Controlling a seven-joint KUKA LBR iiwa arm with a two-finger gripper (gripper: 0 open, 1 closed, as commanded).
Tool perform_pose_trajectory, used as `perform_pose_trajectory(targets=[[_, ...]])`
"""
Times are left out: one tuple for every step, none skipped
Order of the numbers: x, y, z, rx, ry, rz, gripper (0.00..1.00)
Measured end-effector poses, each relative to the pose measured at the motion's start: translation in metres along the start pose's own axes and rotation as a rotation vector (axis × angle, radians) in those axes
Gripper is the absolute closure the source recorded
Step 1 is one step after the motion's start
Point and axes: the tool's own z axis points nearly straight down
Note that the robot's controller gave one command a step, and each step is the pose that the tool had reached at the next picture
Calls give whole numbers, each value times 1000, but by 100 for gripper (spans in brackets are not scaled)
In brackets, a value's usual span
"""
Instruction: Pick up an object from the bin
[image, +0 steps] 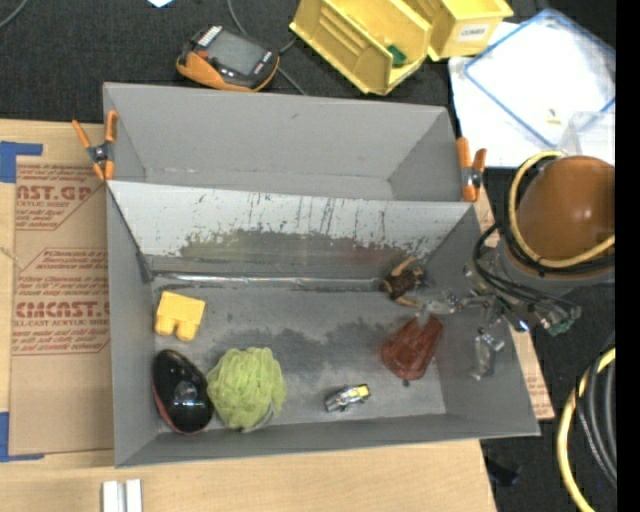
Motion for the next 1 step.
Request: perform_pose_trajectory(targets=[[-14,8,34,-6,8,-21,0]])
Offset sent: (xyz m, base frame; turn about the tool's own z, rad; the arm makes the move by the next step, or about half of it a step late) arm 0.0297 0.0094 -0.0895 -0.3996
